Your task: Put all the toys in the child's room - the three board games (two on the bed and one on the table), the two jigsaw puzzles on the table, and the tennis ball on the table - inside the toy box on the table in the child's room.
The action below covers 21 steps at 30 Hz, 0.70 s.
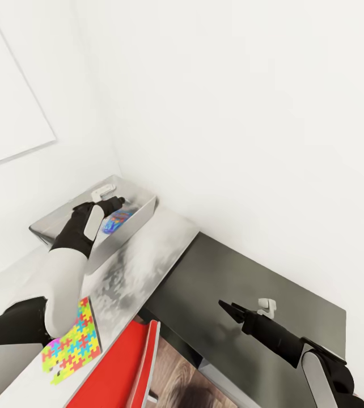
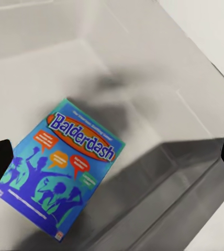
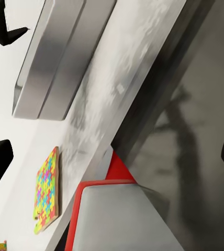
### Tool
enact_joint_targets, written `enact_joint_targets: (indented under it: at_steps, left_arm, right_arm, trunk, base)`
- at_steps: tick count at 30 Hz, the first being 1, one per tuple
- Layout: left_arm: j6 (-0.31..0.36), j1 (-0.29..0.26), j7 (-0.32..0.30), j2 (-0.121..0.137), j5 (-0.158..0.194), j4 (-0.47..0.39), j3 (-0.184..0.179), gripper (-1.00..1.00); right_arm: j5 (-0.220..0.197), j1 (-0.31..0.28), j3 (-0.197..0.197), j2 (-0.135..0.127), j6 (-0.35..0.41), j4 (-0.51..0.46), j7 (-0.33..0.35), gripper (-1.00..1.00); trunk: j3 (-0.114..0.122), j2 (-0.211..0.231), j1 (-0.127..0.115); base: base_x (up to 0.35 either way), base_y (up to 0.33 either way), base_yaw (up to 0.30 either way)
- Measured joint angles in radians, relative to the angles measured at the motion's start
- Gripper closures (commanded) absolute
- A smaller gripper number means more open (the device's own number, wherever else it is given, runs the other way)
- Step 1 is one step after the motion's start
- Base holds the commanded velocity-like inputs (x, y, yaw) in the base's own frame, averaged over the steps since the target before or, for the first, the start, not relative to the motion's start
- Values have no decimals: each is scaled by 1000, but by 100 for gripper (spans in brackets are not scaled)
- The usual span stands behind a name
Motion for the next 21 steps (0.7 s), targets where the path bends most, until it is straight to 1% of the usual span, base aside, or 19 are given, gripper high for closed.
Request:
enact_joint_targets:
  at_steps: [3,4,5,6,8,9,10,15,18,21]
  left_arm:
    - [47,0,-5,12,2,-36,4,-100]
    - [84,0,-7,18,6,-64,12,-100]
    - [86,0,-7,18,7,-65,12,-100]
    - [106,0,-8,21,10,-81,17,-100]
    - [149,0,-10,26,20,-115,33,-100]
    - [191,0,-11,30,31,-150,52,-100]
    - [192,0,-11,30,32,-151,53,-100]
    - [298,1,-13,40,56,-244,101,-100]
    - [360,2,-15,44,64,-302,116,-100]
    - [420,5,-16,46,68,-362,124,-100]
  right_arm:
    - [0,0,0,0,0,0,1,-100]
    - [0,0,0,0,1,1,1,-100]
    - [0,0,0,0,1,1,1,-100]
    - [0,0,0,0,1,1,1,-100]
    - [0,0,0,0,1,1,1,-100]
    - [0,0,0,0,1,1,2,-100]
    - [0,0,0,0,1,1,2,-100]
    - [0,0,0,0,1,1,2,-100]
    - [0,0,0,0,1,1,3,-100]
    - [0,0,0,0,1,1,3,-100]
  trunk:
    - [2,0,0]
    - [3,0,0]
    - [4,0,0]
    - [5,0,0]
    - [8,0,0]
    - [9,0,0]
    - [10,0,0]
    - [17,0,0]
    - [22,0,0]
    - [26,0,0]
  base:
    - [0,0,-52]
    - [0,0,-74]
    - [0,0,-84]
    - [0,0,-92]
    - [0,0,-105]
    - [0,0,-110]
    - [0,0,-114]
    - [0,0,-123]
    - [0,0,-131]
    - [0,0,-134]
